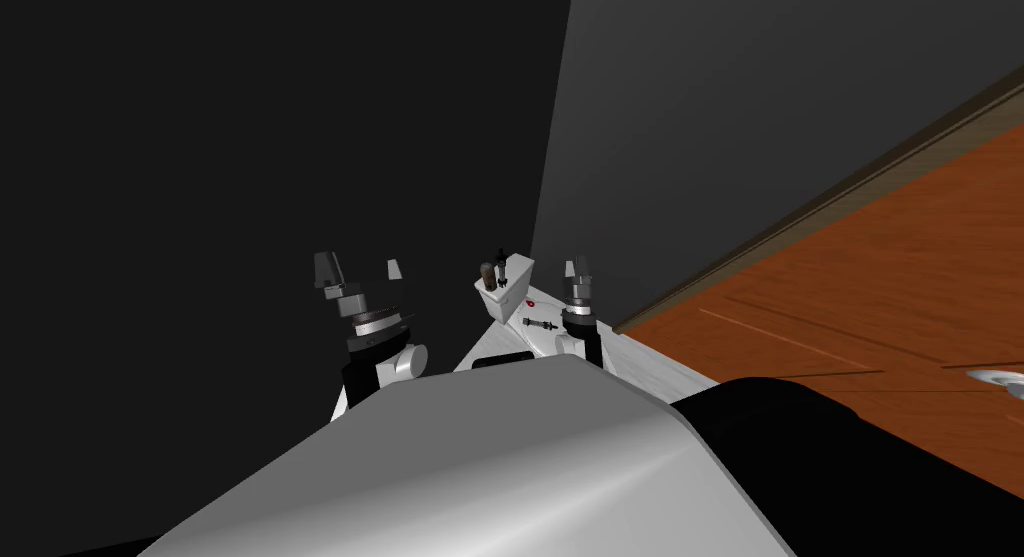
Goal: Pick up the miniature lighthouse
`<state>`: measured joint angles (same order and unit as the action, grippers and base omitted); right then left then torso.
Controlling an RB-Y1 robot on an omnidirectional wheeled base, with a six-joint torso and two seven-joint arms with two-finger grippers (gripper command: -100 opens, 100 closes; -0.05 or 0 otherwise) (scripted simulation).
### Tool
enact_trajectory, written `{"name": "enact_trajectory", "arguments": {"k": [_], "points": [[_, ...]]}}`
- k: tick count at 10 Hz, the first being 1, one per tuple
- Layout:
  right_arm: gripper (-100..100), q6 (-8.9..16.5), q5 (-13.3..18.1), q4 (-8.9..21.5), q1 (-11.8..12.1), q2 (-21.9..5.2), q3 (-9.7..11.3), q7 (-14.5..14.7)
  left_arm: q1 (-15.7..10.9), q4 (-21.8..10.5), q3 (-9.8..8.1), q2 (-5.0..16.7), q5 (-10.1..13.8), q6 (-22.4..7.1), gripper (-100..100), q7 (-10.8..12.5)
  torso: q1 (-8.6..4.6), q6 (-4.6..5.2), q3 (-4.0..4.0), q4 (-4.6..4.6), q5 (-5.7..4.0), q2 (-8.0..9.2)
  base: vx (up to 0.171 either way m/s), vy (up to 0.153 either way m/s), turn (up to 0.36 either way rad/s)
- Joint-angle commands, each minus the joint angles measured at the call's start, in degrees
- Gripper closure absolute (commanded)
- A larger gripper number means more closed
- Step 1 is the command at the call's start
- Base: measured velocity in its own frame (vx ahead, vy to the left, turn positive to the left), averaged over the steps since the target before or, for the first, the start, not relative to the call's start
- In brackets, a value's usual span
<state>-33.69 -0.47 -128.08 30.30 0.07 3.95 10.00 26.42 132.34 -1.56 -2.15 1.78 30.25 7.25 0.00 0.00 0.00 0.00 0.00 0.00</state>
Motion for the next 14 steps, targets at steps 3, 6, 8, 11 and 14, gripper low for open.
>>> {"name": "enact_trajectory", "arguments": {"k": [3,6,8,11,14], "points": [[-100,3.8,-3.5,2.6,-2.3,-4.7,0.9,-3.0,0.0,0.0,0.0,0.0,0.0,0.0,0,0.0,-0.07,-0.01,0.17,0.06,-0.02,0.32,-0.093,-0.017,0.086],[-100,7.8,-7.2,5.5,-4.9,-7.1,1.6,-6.2,0.0,0.0,0.0,0.0,0.0,0.0,0,0.0,-0.18,-0.01,0.31,0.12,-0.04,0.53,-0.148,-0.034,0.104],[-100,11.0,-10.1,8.0,-7.2,-8.4,2.1,-8.9,0.0,0.0,0.0,0.0,0.0,0.0,0,0.0,-0.2,-0.01,0.36,0.14,-0.04,0.62,-0.163,-0.048,0.119],[-100,14.5,-13.3,11.0,-9.8,-9.3,2.5,-12.0,0.0,0.0,0.0,0.0,0.0,0.0,0,0.0,-0.16,0.0,0.2,0.08,-0.04,0.33,-0.102,-0.03,0.085],[-100,18.3,-16.6,14.3,-12.8,-10.0,2.9,-15.5,0.0,0.0,0.0,0.0,0.0,0.0,0,0.0,-0.28,0.0,0.34,0.13,-0.06,0.58,-0.146,-0.049,0.096]]}}
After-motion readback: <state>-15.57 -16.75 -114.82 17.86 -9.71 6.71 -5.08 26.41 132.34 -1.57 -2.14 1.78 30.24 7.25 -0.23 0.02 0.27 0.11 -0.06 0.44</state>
